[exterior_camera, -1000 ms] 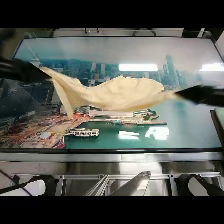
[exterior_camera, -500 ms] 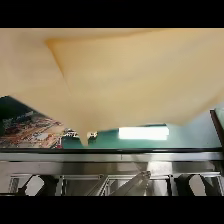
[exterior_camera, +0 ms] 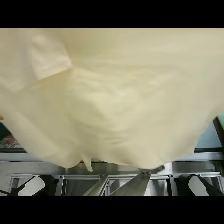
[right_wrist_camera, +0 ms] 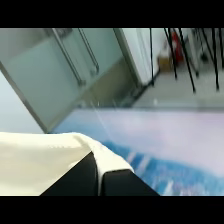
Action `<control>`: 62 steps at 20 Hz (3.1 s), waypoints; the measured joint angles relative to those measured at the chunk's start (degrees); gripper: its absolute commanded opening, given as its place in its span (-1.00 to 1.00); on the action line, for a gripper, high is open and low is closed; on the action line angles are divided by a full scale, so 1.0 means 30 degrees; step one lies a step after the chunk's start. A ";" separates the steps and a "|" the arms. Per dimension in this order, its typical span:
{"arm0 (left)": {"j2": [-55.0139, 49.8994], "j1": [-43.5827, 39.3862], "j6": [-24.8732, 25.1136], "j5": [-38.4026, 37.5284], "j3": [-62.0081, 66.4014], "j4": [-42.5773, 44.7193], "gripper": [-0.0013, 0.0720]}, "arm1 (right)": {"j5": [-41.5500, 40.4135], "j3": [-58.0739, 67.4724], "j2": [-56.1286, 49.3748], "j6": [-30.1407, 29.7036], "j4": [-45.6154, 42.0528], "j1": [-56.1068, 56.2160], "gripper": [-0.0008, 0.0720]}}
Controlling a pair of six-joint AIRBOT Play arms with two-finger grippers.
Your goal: Fold the shirts.
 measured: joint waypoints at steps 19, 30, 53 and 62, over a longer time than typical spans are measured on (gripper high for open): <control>-1.8986 -0.7198 -0.1508 0.6011 0.8357 1.1482 -0.90 | -0.5268 0.0066 -1.6546 -0.2834 -0.0816 0.4743 -0.93; -1.9169 -0.7810 -0.3118 0.2433 0.8189 1.6436 0.45 | -0.3271 -0.1297 -1.7099 -0.2025 -0.5836 0.4255 0.05; -1.0542 -0.2958 -0.1821 0.0590 -0.8429 1.7114 0.92 | -0.1290 -1.4018 -1.0236 -0.0561 -1.0353 0.1319 0.28; -0.9406 -0.3344 -0.1545 0.3883 -1.1358 1.7129 0.92 | -0.2849 -1.4528 -1.1052 -0.3563 -0.5479 0.4146 -0.92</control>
